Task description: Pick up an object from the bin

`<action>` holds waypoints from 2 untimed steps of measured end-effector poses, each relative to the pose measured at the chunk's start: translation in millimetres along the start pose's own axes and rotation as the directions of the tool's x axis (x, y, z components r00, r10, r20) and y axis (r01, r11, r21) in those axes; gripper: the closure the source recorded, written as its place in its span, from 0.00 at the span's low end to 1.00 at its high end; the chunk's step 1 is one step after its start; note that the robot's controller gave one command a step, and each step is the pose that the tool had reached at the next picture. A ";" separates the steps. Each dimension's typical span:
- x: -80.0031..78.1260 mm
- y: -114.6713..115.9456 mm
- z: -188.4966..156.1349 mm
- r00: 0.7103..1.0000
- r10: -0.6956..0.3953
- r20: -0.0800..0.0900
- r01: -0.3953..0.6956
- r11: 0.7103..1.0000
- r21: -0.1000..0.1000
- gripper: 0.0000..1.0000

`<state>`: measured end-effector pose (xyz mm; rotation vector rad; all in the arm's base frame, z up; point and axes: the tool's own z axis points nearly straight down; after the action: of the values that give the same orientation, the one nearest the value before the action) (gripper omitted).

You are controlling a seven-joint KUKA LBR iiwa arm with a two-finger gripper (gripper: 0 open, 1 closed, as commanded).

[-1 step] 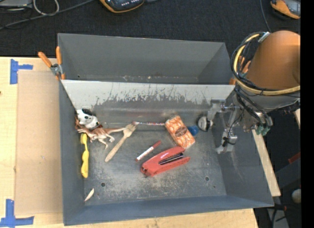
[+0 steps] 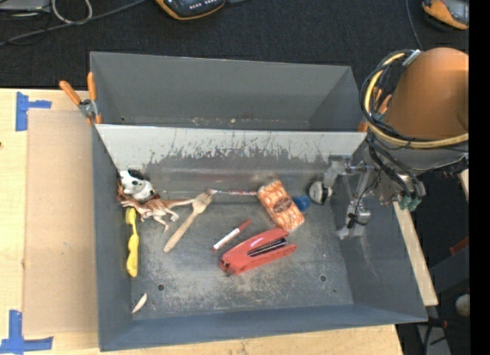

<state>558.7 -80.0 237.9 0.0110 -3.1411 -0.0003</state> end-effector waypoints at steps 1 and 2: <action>2.9 26.2 73.9 0.998 -0.055 0.003 0.055 0.998 0.001 0.00; -0.2 52.3 145.4 0.985 -0.171 0.006 0.171 0.985 0.002 0.00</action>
Offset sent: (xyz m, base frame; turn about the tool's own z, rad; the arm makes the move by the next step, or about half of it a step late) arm 0.0007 0.0514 -0.1411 -0.1710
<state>558.4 -27.7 92.6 0.2814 -3.1349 0.0026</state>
